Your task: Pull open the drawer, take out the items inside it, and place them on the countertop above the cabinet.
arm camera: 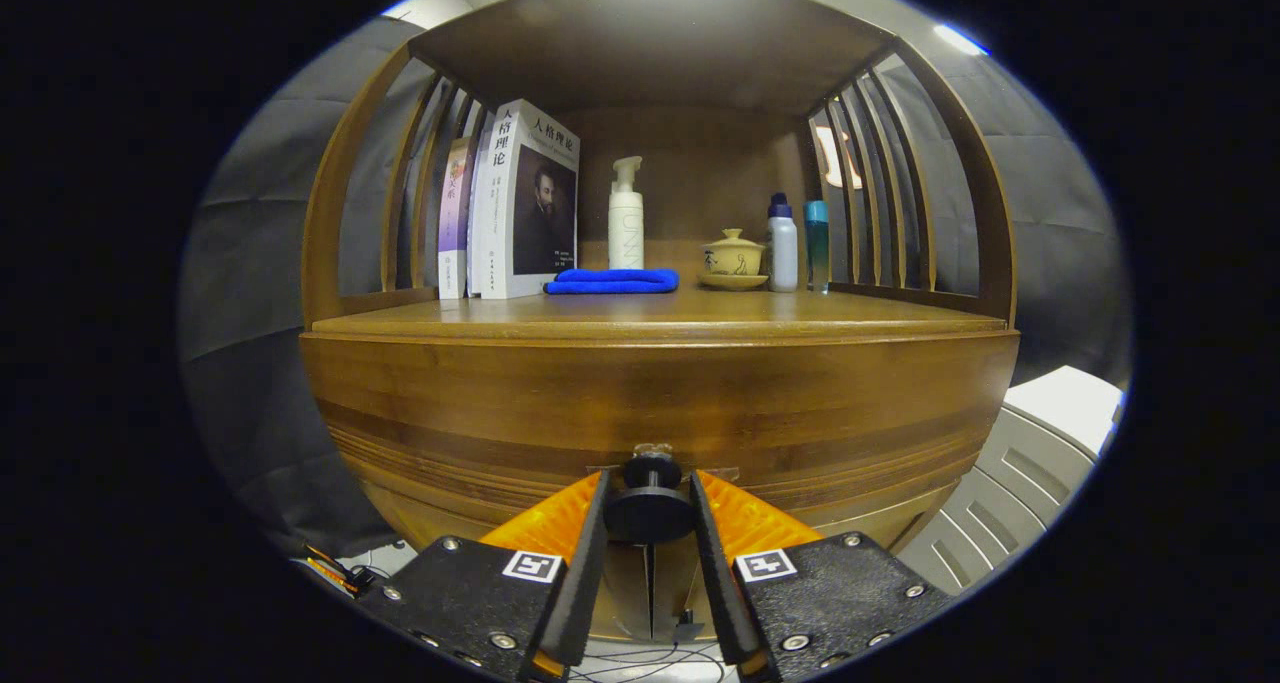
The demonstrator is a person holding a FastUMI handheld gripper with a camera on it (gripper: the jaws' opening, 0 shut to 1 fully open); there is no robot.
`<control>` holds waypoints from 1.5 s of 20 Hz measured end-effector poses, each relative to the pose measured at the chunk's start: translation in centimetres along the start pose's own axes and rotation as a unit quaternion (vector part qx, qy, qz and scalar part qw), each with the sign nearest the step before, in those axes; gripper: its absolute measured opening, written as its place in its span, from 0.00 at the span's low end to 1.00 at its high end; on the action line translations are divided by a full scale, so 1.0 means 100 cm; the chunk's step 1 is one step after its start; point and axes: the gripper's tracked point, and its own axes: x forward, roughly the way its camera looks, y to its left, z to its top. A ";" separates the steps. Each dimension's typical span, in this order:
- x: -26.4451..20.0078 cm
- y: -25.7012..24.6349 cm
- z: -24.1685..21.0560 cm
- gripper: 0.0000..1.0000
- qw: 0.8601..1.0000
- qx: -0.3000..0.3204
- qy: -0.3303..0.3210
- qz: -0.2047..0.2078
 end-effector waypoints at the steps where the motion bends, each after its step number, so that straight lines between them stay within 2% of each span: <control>1: 0.000 -0.001 0.001 0.48 1.000 -0.001 -0.001 -0.001; 4: -0.001 -0.001 -0.001 0.39 1.000 0.009 0.001 -0.005; 9: -0.001 0.001 -0.002 0.38 0.999 0.019 0.000 0.029; 13: -0.007 0.000 -0.002 0.36 0.999 -0.007 -0.005 0.037; 19: -0.055 0.000 -0.008 0.35 0.999 0.018 -0.021 0.032; 24: -0.097 0.000 -0.014 0.35 0.999 0.008 -0.024 0.026; 30: -0.124 0.005 -0.021 0.35 0.999 -0.004 -0.019 0.028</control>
